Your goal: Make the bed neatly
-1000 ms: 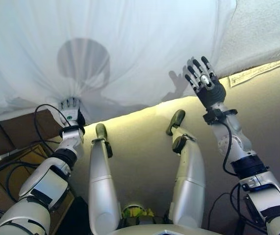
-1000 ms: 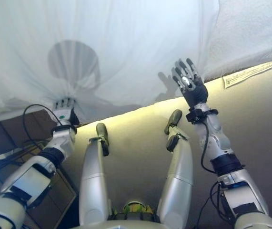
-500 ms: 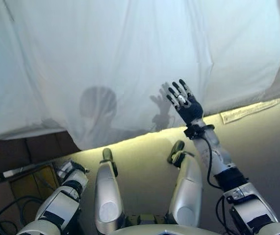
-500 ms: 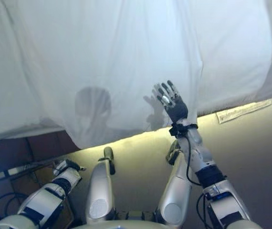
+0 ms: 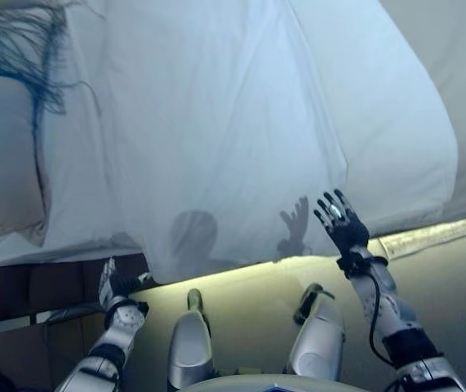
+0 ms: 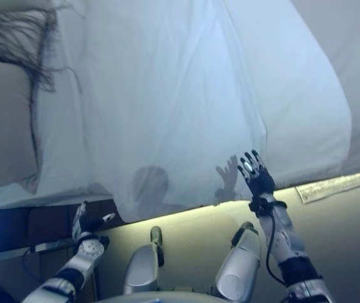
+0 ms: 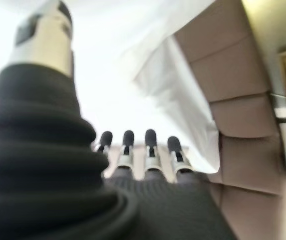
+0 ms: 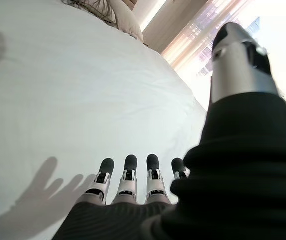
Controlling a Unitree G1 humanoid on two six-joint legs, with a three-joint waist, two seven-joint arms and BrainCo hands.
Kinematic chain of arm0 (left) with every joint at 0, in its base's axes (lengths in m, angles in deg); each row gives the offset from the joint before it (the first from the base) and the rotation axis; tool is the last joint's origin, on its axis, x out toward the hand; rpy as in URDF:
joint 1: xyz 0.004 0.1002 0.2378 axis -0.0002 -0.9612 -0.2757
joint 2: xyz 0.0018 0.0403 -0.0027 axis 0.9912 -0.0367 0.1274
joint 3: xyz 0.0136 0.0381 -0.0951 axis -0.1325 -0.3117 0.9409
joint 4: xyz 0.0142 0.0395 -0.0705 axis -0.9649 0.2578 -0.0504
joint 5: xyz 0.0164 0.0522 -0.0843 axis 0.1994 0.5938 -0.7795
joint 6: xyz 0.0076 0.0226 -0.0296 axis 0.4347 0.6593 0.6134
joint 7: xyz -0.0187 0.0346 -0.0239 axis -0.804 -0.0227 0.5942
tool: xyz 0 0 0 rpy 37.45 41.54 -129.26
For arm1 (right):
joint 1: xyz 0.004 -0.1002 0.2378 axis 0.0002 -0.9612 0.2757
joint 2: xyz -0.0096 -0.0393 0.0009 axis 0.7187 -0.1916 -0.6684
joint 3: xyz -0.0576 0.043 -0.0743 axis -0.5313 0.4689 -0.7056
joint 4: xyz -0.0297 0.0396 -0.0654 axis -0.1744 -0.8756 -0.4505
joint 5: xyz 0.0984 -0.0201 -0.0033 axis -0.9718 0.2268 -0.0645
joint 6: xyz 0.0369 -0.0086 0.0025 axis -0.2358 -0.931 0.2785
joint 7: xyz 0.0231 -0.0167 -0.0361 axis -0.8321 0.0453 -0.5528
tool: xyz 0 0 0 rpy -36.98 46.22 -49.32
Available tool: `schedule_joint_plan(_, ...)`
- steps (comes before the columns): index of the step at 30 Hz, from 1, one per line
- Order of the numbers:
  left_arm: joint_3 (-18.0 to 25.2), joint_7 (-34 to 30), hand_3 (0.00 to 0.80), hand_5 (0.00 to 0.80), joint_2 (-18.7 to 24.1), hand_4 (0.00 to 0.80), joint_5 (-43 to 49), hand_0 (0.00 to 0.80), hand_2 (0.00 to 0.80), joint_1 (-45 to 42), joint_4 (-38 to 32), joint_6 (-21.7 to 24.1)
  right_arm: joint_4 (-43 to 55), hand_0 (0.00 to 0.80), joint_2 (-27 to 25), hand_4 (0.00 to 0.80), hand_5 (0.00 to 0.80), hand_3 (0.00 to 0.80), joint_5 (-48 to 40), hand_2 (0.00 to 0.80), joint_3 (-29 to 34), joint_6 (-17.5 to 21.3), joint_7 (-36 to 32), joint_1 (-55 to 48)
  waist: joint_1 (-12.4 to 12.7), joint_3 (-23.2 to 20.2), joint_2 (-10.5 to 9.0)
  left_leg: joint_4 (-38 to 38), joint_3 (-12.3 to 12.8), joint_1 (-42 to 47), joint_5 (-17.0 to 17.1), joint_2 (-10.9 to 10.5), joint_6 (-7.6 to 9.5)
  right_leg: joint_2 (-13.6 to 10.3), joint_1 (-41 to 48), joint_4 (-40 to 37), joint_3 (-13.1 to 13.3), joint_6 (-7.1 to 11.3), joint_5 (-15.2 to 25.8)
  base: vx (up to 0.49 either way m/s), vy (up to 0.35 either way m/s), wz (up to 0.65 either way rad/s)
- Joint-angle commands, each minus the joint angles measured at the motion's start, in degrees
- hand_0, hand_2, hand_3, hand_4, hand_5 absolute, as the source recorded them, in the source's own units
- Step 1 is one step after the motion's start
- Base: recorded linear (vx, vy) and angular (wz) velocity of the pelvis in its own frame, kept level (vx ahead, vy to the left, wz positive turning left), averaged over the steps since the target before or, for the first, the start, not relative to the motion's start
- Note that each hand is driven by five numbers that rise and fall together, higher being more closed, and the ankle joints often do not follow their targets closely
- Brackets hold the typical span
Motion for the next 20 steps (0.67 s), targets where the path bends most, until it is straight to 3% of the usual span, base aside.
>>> schedule_joint_plan(1,4.5,-9.2,0.0,0.0,5.2,0.0,-5.0,0.0,0.0,-3.0,-7.1,7.0,3.7,0.0,3.6,0.0,0.0,0.0,5.2,0.0,4.2,1.0,-1.2,-3.1,2.0,-2.9,-3.93,-2.1,0.2,-1.2,5.6,-1.3,-1.44,0.2,15.6,-27.6,-2.9,6.81,20.0,0.124,-0.157,0.28)
schedule_joint_plan(3,5.5,-15.5,0.0,0.0,4.8,0.0,-10.5,0.0,0.0,-4.9,-13.0,6.4,2.2,0.0,4.5,0.0,0.0,0.0,6.4,0.0,4.9,1.0,0.2,-4.9,2.5,-4.3,-4.3,-3.4,0.4,1.0,5.5,-1.5,-1.21,1.2,18.6,-29.5,-3.6,6.99,20.2,0.143,-0.167,0.16)
schedule_joint_plan(5,6.0,-21.8,0.0,0.0,3.9,0.0,-15.9,0.0,0.0,-6.5,-19.2,3.0,0.3,0.0,5.9,0.0,0.0,0.0,8.6,0.0,5.2,1.4,0.9,-6.6,3.3,-6.0,-4.95,-4.4,0.4,3.3,5.0,-1.6,-0.82,2.5,22.2,-31.5,-4.1,7.03,20.2,0.156,-0.197,0.09)
schedule_joint_plan(11,5.7,-33.9,0.0,0.0,2.7,0.0,-24.4,0.0,0.0,-8.4,-29.0,-4.4,-4.2,0.0,9.2,0.0,0.0,0.0,10.4,0.0,4.2,4.9,-2.3,-8.4,4.7,-8.0,-6.44,-6.8,1.2,7.9,4.0,-1.5,0.27,4.3,27.4,-34.4,-4.3,6.9,20.7,0.061,-0.167,0.12)
schedule_joint_plan(15,4.2,-35.9,0.0,0.0,3.3,0.0,-23.9,0.0,0.0,-7.6,-31.5,-6.2,-5.4,0.0,9.7,0.0,0.0,0.0,7.7,0.0,3.4,5.1,-4.7,-8.2,4.4,-9.1,-6.35,-9.3,1.7,10.0,4.3,-1.3,0.49,5.3,28.5,-35.0,-4.3,6.9,20.4,0.005,-0.051,0.08)
schedule_joint_plan(20,2.7,-31.9,0.0,0.0,3.2,0.0,-27.6,0.0,0.0,-4.0,-31.6,-9.2,-7.7,0.0,10.5,0.0,0.0,0.0,4.7,0.0,1.9,4.4,-4.1,-6.5,3.6,-10.3,-6.07,-10.9,3.0,11.9,4.2,-1.4,0.29,5.8,29.3,-36.0,-4.5,7.21,20.2,0.008,0.01,0.03)
